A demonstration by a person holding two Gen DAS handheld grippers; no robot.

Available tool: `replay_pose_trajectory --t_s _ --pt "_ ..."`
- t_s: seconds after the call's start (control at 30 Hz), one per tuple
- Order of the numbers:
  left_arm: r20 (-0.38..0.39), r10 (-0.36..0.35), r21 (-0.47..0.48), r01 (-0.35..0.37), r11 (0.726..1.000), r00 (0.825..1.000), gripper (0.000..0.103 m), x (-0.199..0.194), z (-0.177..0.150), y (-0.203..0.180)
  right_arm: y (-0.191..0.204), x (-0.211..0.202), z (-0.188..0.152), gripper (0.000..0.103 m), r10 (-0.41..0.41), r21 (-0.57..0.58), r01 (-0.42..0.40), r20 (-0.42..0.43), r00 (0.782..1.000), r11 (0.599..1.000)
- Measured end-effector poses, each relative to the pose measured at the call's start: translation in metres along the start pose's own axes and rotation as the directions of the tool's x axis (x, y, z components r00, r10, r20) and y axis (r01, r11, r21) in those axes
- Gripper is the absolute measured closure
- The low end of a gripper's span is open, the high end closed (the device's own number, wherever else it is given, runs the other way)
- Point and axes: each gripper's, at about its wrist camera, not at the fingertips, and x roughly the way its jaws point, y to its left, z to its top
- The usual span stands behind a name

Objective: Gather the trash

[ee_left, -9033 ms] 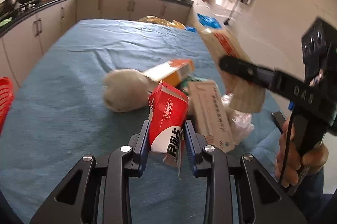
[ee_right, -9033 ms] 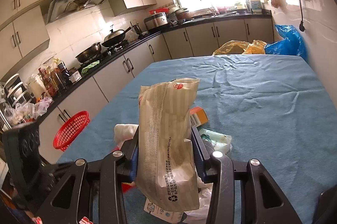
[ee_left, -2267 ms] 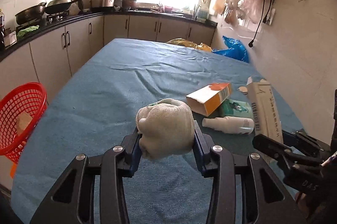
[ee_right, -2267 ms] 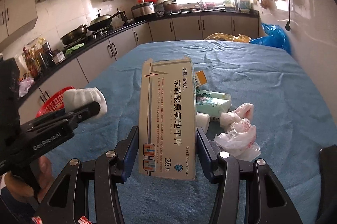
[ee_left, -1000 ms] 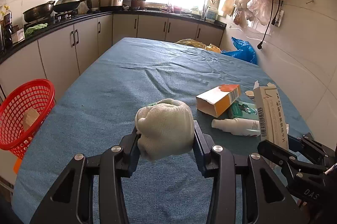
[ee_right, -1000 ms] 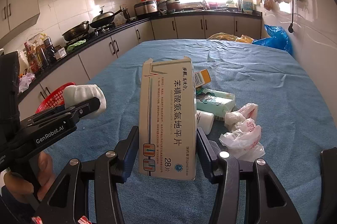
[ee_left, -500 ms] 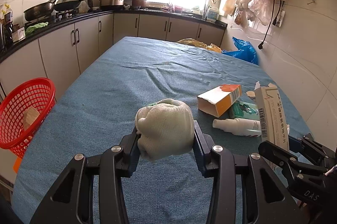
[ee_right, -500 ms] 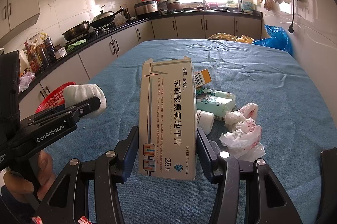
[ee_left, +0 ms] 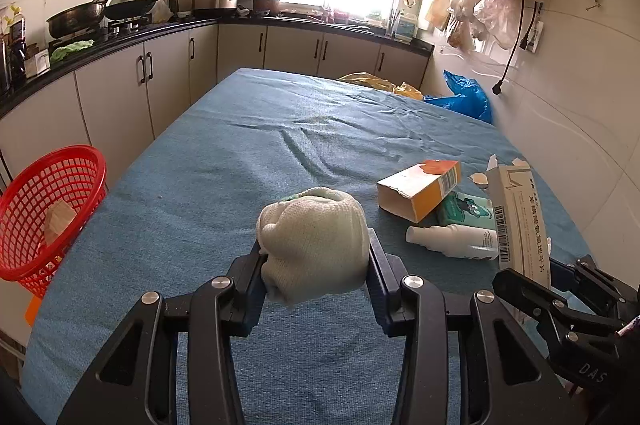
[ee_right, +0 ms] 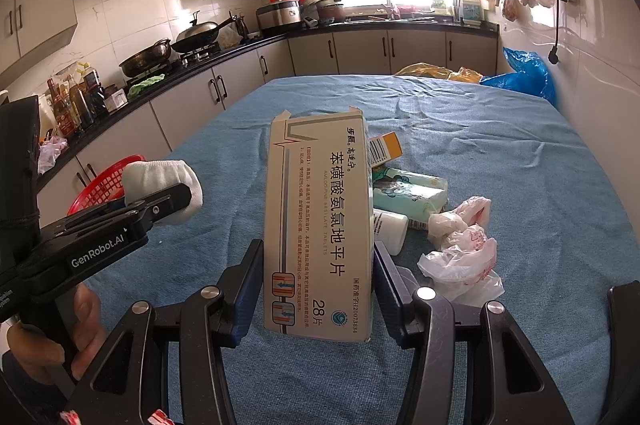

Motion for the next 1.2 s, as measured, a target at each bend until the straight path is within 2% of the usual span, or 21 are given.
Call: replay_pose_trajectory --t_s 0.23,0.43,0.63,1.2 --pt "0.022 0.011 0.007 -0.011 1.0 1.0 0.061 -0.004 0.0 -0.002 -0.001 0.002 0.004 0.047 -0.01 0.005 0.01 -0.009 1.0 1.0" --pt "0.006 0.036 0.015 -0.036 0.999 0.999 0.061 -0.012 -0.004 0.001 0.003 0.0 0.006 0.047 0.001 0.021 0.0 -0.023 1.0 1.0" --pt "0.005 0.059 -0.009 -0.059 0.998 0.998 0.061 -0.021 -0.005 0.018 0.018 -0.001 0.011 0.047 0.029 0.014 -0.028 -0.039 0.999 1.0" --pt "0.029 0.066 -0.077 -0.063 0.995 0.997 0.061 -0.039 -0.007 0.046 0.052 0.0 0.016 0.047 0.047 -0.041 -0.05 -0.069 0.997 0.998"
